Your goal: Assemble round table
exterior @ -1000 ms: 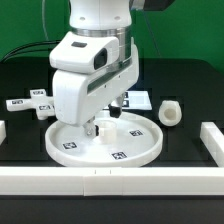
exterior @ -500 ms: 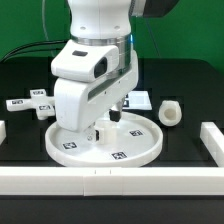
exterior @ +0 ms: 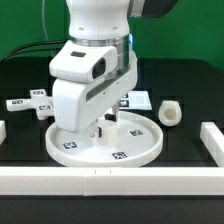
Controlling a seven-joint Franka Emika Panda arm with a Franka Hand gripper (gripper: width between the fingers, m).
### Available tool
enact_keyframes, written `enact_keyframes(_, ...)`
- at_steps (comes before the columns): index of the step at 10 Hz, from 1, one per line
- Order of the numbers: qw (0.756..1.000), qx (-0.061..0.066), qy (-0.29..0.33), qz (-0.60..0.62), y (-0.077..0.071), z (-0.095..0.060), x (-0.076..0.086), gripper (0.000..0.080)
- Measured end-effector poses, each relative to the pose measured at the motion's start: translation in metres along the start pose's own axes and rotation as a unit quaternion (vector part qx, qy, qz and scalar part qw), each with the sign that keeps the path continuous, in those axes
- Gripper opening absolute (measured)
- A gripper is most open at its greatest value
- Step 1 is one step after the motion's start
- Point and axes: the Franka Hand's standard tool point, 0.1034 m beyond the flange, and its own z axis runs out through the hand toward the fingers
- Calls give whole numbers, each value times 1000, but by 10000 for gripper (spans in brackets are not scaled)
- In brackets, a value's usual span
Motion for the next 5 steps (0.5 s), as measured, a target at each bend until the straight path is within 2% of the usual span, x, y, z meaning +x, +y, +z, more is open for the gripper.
enact_keyframes(5,1000,-1,-1,-5,0,-1,2,404)
